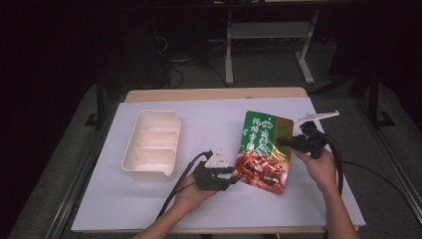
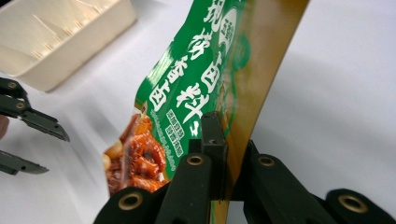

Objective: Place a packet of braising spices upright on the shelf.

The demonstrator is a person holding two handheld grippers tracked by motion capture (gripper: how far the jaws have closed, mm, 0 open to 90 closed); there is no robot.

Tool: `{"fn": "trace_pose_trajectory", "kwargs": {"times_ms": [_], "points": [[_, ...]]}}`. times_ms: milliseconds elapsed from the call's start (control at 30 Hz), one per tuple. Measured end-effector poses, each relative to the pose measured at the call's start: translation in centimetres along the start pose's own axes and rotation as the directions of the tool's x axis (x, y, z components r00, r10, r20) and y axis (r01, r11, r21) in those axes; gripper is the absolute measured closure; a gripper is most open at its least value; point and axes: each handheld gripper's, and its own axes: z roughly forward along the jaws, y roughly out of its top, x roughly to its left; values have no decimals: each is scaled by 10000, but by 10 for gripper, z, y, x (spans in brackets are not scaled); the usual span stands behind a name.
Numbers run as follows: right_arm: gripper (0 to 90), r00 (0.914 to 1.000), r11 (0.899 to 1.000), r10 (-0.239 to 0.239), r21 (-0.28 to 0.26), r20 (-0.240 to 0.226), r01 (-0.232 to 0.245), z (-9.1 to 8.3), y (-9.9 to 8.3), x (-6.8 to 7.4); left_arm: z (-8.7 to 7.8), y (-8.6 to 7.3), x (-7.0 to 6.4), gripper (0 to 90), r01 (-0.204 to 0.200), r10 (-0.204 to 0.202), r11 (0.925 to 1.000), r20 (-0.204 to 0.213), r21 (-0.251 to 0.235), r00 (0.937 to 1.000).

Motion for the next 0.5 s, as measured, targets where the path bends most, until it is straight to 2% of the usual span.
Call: {"fn": "trace_pose_trajectory", "kwargs": {"times_ms": [200, 500], "points": [[896, 9989, 9987, -465, -201, -14, 465, -7, 11, 15, -10, -5, -3, 535, 22, -21, 9999, 67, -166, 10000], [897, 9968, 9961, -781, -415, -163, 774, -13, 22, 31, -24, -14, -10, 464, -95, 99, 9994, 109, -334, 9999]]}}
